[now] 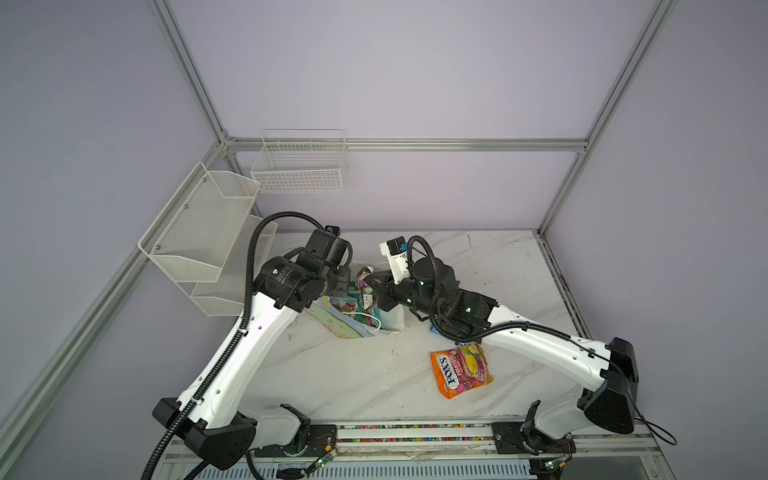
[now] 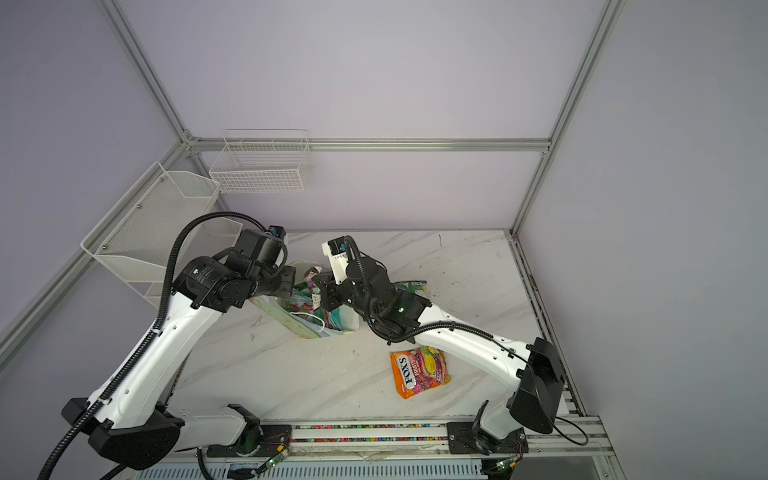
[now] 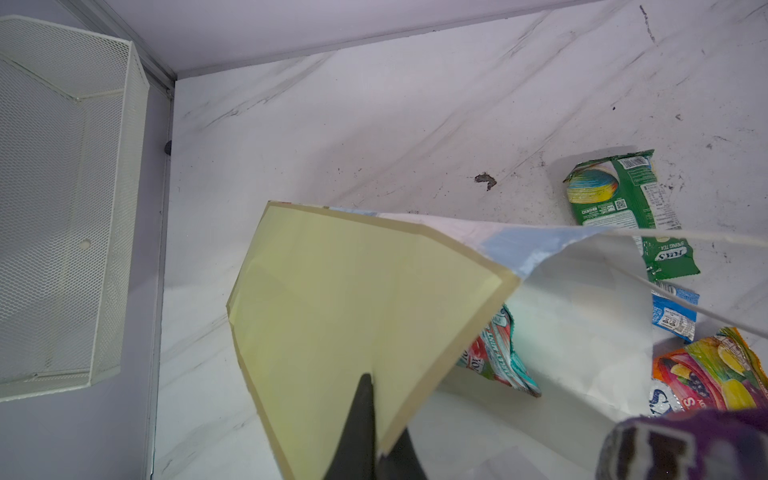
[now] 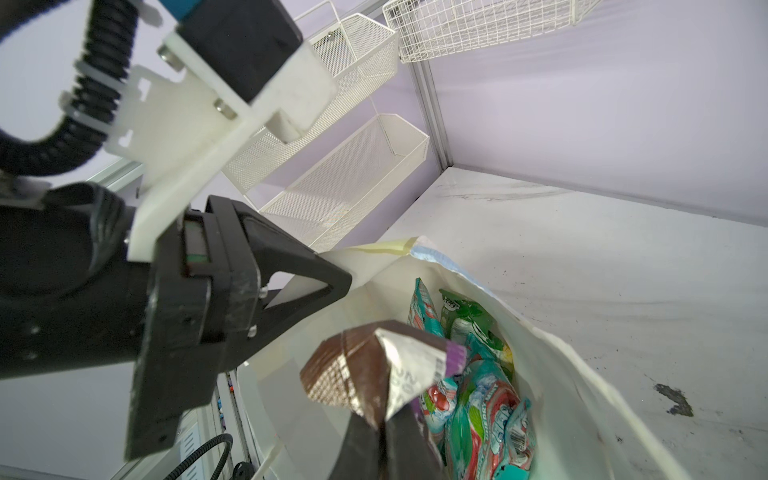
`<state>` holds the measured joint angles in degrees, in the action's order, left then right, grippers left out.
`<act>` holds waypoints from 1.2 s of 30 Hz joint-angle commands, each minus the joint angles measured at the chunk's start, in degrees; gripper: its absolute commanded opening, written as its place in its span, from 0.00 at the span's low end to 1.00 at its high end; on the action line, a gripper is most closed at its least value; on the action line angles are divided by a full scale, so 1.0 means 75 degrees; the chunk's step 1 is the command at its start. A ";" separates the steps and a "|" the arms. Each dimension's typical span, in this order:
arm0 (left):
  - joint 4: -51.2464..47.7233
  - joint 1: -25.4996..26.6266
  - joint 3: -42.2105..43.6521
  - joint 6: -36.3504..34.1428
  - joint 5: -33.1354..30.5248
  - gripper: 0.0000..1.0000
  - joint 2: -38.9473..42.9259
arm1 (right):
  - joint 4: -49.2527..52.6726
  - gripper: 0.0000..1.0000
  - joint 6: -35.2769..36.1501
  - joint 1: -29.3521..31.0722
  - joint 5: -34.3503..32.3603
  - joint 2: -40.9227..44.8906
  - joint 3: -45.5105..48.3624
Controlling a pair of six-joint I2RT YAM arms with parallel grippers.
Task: Place the snacks into the paper bag
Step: 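Carry the chocolate bar over the bag's opening beside the left gripper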
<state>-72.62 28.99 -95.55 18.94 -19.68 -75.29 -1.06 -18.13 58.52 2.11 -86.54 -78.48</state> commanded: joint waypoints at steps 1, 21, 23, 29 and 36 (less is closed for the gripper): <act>0.0094 0.0046 -0.0361 0.0079 0.0057 0.00 0.0154 | -0.0348 0.00 -0.0008 0.0031 -0.0123 -0.0064 -0.0282; 0.0059 0.0060 -0.0357 0.0104 0.0038 0.00 0.0226 | -0.0410 0.00 -0.0189 0.0048 -0.0018 -0.0354 -0.0452; 0.0051 0.0059 -0.0360 0.0100 0.0027 0.00 0.0236 | -0.0398 0.00 -0.0192 0.0049 -0.0012 -0.0365 -0.0459; 0.0050 0.0060 -0.0368 0.0100 0.0033 0.00 0.0247 | -0.0374 0.00 -0.0216 0.0066 -0.0012 -0.0402 -0.0508; 0.0044 0.0072 -0.0391 0.0111 0.0044 0.00 0.0253 | -0.0345 0.00 -0.0216 0.0107 -0.0012 -0.0493 -0.0628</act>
<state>-72.60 29.12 -95.55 18.94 -19.68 -75.20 -1.96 -19.27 58.70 2.20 -89.69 -81.28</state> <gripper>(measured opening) 0.047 0.055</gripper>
